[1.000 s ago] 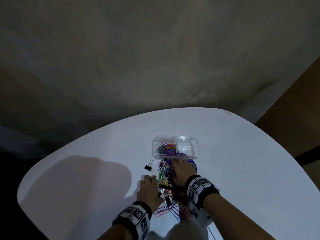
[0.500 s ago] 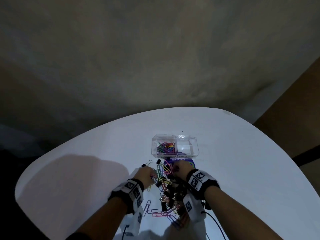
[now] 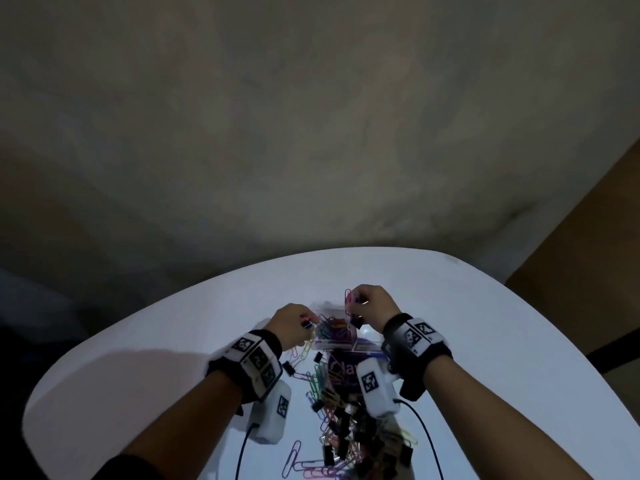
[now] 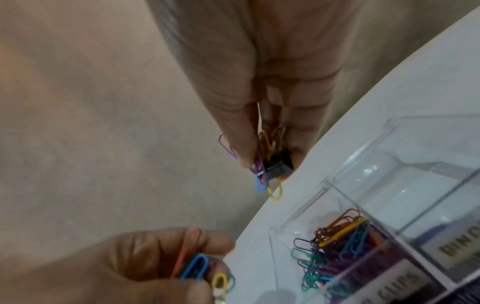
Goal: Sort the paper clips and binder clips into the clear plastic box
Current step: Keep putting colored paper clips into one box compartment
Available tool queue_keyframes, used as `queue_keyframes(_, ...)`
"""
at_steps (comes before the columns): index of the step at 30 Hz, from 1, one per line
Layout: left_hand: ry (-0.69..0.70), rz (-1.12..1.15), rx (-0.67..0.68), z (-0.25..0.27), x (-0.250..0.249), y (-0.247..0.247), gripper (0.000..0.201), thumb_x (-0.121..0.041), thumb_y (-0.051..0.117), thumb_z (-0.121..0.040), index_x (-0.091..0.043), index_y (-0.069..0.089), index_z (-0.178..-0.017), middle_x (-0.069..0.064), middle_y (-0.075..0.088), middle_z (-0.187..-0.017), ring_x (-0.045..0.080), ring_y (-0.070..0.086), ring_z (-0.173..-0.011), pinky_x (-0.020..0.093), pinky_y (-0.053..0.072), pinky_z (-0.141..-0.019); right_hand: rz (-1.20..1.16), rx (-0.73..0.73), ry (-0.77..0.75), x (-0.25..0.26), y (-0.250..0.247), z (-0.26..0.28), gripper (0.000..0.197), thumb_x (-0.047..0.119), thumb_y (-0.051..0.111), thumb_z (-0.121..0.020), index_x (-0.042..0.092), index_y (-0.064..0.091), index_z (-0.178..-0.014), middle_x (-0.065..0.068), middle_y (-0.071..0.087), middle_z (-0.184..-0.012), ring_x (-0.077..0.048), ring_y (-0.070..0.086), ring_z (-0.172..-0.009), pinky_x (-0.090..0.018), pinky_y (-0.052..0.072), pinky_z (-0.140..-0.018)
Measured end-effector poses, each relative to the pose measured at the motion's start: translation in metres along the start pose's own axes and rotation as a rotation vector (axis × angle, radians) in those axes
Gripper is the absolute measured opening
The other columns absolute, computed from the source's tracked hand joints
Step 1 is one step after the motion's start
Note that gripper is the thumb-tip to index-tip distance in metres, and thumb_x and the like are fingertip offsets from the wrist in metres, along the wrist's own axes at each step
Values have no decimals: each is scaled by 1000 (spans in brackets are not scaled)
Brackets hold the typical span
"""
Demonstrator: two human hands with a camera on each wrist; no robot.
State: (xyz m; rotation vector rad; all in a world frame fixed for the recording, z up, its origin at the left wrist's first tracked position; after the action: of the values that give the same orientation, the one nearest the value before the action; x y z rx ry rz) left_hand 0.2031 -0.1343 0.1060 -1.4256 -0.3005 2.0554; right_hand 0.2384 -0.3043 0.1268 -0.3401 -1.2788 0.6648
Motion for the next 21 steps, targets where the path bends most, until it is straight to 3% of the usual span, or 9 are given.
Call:
queue_keyframes(1, -5, 13, -22, -5, -3, -2, 26, 8, 52, -86, 3, 61, -110, 17, 55, -100, 23, 51, -79, 22, 47, -58, -10, -24, 17, 2, 3, -8, 36, -3, 61, -79, 19, 48, -54, -4, 52, -60, -39, 64, -79, -48, 54, -79)
queue_keyframes(4, -21, -2, -102, -20, -13, -2, 27, 8, 50, -85, 3, 63, -108, 24, 62, -113, 23, 53, -83, 29, 47, -69, 67, -46, 59, 3, 15, -24, 28, 3, 59, -83, 16, 51, -59, -13, 63, -76, -30, 62, -84, -26, 49, -65)
queue_keyframes(6, -47, -1, -142, -31, -17, 1, 26, 6, 52, -84, 1, 64, -107, 22, 62, -119, 27, 59, -91, 30, 51, -76, 139, 3, 86, 1, 22, -28, 14, 7, 58, -86, 11, 66, -75, -19, 70, -101, -29, 62, -93, -24, 45, -73)
queue_keyframes(8, -81, 5, -150, -40, -19, 7, 26, 4, 53, -85, 0, 63, -108, 22, 61, -121, 34, 63, -102, 35, 55, -85, 128, 32, 123, -8, 27, -34, 20, -1, 53, -86, 3, 73, -90, -18, 70, -110, -30, 64, -100, -26, 47, -81)
queue_keyframes(11, -101, -17, -150, -50, -21, 13, 28, 4, 53, -84, -1, 63, -110, 22, 62, -120, 35, 63, -106, 37, 56, -87, -3, 70, 164, -20, 29, -42, 42, -14, 43, -83, 14, 69, -67, -24, 69, -103, -33, 66, -90, -38, 54, -88)
queue_keyframes(14, -87, -38, -147, -57, -24, 14, 33, 7, 54, -84, -2, 61, -115, 19, 59, -125, 33, 59, -111, 35, 54, -89, -172, 82, 199, -28, 23, -43, 51, -19, 37, -83, 17, 60, -56, -16, 65, -73, -31, 62, -68, -53, 55, -86)
queue_keyframes(16, -72, -21, -104, -60, -28, 14, 32, 4, 54, -85, -1, 59, -117, 20, 58, -126, 35, 59, -111, 38, 54, -91, -300, 72, 215, -27, 13, -33, 46, -18, 36, -84, 11, 58, -56, -12, 55, -65, -25, 54, -57, -46, 56, -70)
queue_keyframes(18, -61, -45, -62, -60, -31, 15, 29, -1, 54, -86, -1, 58, -115, 22, 61, -122, 36, 61, -108, 41, 53, -92, -406, 69, 210, -29, 3, -19, 42, -17, 34, -86, 7, 55, -59, -10, 51, -66, -23, 48, -53, -30, 48, -51)
queue_keyframes(21, -52, -127, -4, -57, -34, 16, 25, -3, 54, -86, 2, 62, -109, 22, 66, -113, 34, 64, -98, 39, 52, -83, -456, 59, 181, -44, -6, 7, 43, -21, 31, -86, 8, 54, -63, -6, 54, -68, -19, 54, -53, -20, 47, -43)
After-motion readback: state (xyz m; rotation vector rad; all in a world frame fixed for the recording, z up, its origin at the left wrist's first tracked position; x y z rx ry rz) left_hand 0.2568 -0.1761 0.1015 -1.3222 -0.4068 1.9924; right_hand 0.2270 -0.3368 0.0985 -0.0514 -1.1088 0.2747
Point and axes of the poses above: each hand's wrist, its own z-axis away from the middle knuckle, its own y-axis out of the palm, x = y × z, the point moved 3 cm from there along -z, towards the middle knuckle
